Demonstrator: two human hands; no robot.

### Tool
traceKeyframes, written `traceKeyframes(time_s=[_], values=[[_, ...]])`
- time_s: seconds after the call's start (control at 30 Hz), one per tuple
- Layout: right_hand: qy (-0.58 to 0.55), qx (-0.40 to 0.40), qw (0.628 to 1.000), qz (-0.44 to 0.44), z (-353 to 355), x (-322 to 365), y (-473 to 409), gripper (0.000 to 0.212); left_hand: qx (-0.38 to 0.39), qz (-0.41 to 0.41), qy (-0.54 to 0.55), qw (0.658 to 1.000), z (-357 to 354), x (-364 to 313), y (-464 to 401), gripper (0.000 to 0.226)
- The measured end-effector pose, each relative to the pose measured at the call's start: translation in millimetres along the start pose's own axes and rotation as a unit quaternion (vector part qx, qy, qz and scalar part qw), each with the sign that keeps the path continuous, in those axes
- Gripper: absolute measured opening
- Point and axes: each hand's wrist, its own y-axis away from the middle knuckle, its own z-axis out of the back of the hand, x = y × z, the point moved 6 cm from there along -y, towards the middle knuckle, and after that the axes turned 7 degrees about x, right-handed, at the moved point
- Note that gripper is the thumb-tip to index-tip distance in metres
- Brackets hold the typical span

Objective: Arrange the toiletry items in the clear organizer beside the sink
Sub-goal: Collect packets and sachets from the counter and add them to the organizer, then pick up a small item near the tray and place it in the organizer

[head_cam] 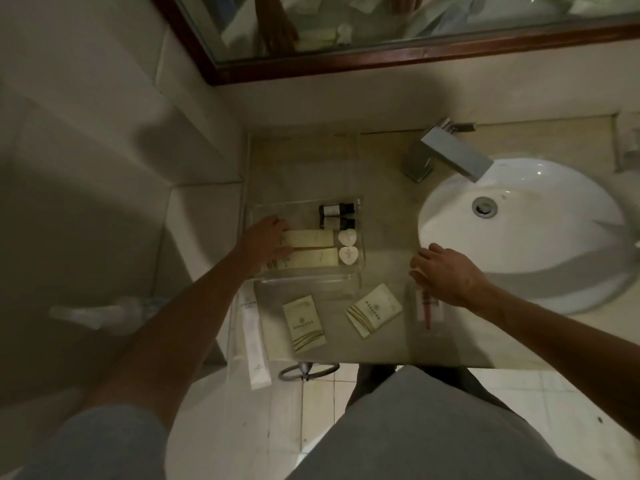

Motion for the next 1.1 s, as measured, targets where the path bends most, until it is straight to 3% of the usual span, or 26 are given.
traceKeyframes(time_s=[0.2,0.4,0.6,0.8,1.0,1.1], values=[[0.003,0.009,1.000,-0.014,-4.0,-5.1,6.1,0.030,-0.116,0.011,-0.056,0.992,1.2,-14.9,13.4,0.054],[-0.018,0.039,0.999,0.020,-13.8,2.8,17.9,0.048,-0.299,0.081,0.100,0.946,-17.5,-41.2,72.3,0.034],[0.028,0.091,0.993,0.067,-35.8,5.0,25.0,0.061,-0.271,0.083,0.101,0.954,-70.5,-44.1,115.7,0.026],[0.039,0.074,0.994,0.063,-24.1,14.5,18.4,0.054,-0.234,0.027,0.057,0.970,-78.7,-62.2,112.0,0.027],[0.052,0.026,0.998,0.001,2.0,-6.8,28.9,0.050,-0.229,-0.125,-0.034,0.965,-47.0,-170.0,58.6,0.033],[0.045,0.018,0.998,-0.051,10.3,-42.2,46.7,0.045,-0.210,-0.171,-0.031,0.962,-33.2,-230.5,24.9,0.032]])
